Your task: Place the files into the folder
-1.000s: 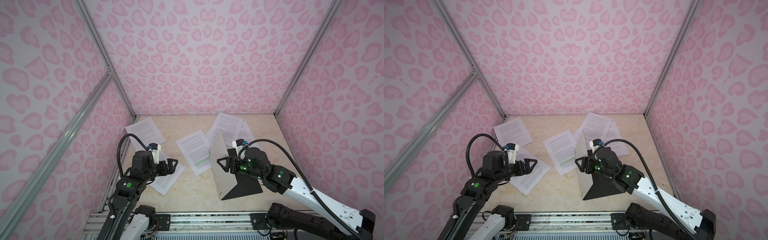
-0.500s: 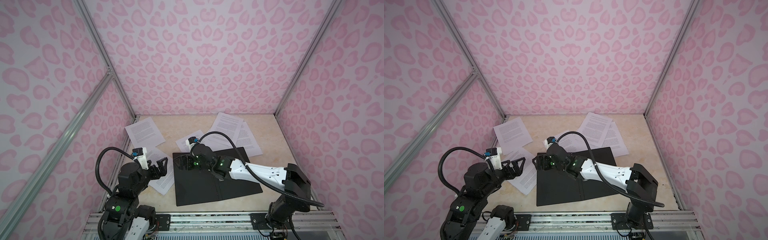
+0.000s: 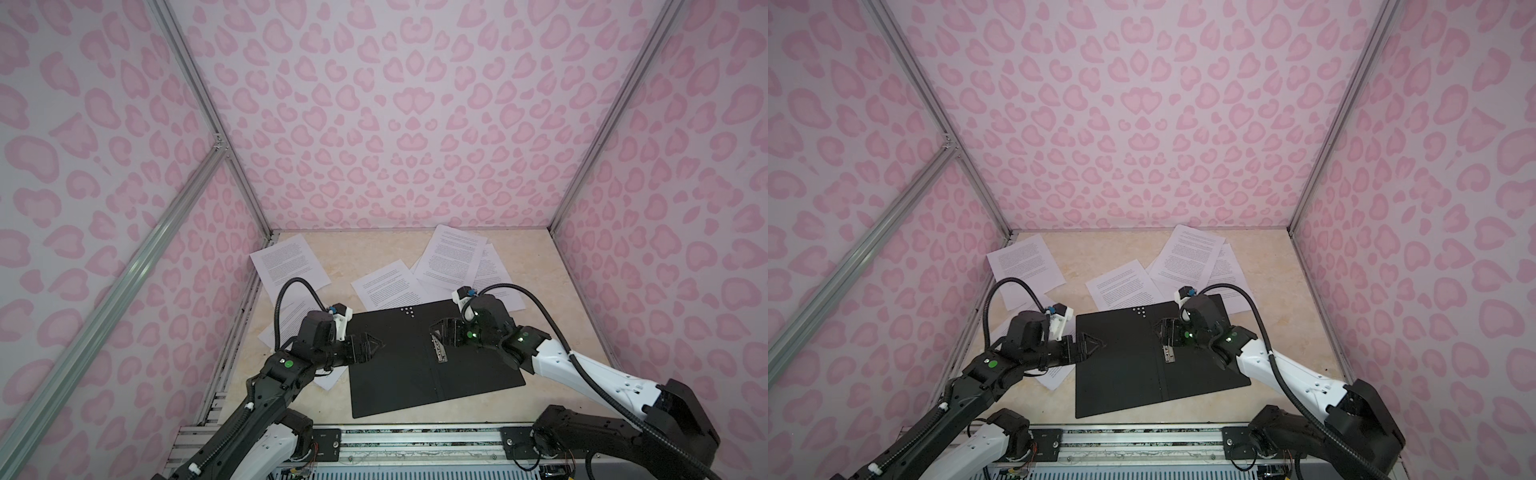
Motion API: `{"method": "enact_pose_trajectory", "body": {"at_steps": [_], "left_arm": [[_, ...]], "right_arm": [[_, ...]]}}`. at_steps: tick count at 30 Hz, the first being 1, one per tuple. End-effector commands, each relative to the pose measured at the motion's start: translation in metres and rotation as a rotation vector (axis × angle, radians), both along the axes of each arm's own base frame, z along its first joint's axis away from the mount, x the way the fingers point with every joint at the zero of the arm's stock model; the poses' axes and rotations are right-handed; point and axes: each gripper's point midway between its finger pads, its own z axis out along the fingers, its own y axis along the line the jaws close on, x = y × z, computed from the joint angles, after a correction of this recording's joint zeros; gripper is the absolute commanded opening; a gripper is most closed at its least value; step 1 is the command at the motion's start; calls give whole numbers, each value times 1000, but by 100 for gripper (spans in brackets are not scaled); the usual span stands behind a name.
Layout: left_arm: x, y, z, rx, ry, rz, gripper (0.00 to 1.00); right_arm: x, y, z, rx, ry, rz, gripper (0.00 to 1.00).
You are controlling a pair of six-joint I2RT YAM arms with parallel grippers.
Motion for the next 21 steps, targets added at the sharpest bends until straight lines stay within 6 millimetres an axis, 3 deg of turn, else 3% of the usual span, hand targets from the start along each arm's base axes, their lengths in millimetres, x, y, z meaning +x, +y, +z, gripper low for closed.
{"method": "enact_pose_trajectory", "body": {"at_steps": [1, 6, 8, 12, 21], "left_arm": [[16, -16, 1, -102, -25, 69, 97], [7, -16, -30, -103, 21, 106, 97], [4, -11, -40, -84, 37, 122, 97], [-2, 8, -66, 12, 79, 185, 97], [-12, 28, -95, 112, 133, 238, 97]], "right_arm": [[-19, -13, -15, 33, 36, 27, 77], [-35, -16, -37, 51, 97, 51, 69], [-40, -15, -46, 61, 119, 60, 62], [-44, -11, -52, 86, 129, 66, 58], [-43, 3, -69, 72, 182, 96, 51]]}}
